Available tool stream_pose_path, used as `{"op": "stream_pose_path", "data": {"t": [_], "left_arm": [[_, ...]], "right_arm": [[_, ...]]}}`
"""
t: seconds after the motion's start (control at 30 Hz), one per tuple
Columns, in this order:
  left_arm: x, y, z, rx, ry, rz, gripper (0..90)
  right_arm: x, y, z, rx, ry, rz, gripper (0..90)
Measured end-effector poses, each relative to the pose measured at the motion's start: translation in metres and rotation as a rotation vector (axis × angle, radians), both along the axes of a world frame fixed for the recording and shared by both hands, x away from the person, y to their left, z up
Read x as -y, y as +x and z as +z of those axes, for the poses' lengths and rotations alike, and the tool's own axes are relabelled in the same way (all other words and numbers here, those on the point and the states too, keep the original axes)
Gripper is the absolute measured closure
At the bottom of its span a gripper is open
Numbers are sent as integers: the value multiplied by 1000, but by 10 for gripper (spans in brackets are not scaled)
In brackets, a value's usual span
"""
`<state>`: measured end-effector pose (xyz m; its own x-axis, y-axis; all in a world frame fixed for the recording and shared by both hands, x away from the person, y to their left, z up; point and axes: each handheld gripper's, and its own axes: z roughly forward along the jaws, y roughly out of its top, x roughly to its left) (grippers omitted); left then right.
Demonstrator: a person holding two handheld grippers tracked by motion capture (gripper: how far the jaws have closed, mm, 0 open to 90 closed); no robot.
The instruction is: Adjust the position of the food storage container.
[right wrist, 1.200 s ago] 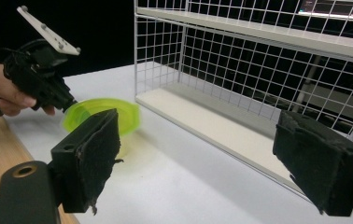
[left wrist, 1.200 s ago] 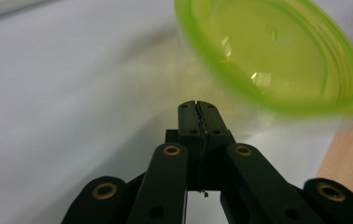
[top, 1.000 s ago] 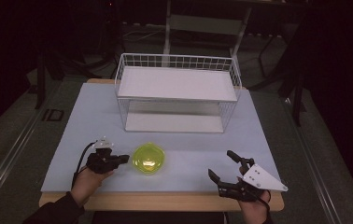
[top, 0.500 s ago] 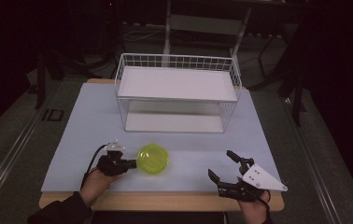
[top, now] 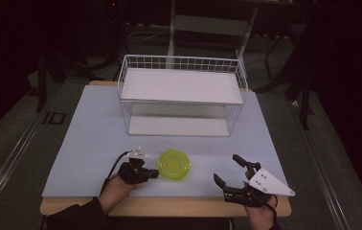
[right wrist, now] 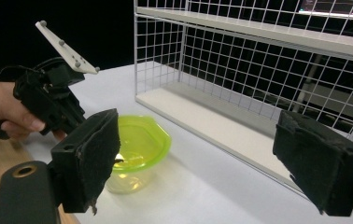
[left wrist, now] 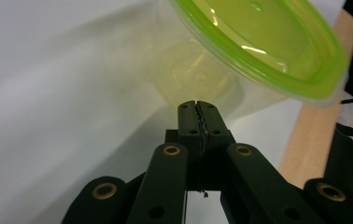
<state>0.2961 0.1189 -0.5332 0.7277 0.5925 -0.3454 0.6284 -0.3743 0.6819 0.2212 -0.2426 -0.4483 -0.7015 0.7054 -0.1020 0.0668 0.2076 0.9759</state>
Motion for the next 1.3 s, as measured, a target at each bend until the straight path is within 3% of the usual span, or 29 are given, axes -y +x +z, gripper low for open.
{"op": "stream_pose_path", "data": {"t": [0.13, 0.27, 0.37, 0.87, 1.3], "left_arm": [[3, -2, 1, 7, 1, -6, 898], [-7, 1, 4, 20, 10, 45, 899], [-7, 3, 4, 26, 12, 57, 899], [15, 8, 0, 0, -4, 8, 899], [47, 12, -5, -15, -5, -47, 898]], "right_arm": [[1, 0, 0, -7, 1, -2, 146], [1, 1, -1, -10, 1, -2, 146], [0, 0, 0, -7, 1, -2, 146], [1, 0, 0, -10, 1, -1, 146], [2, 0, -1, -14, 1, 4, 146]]}}
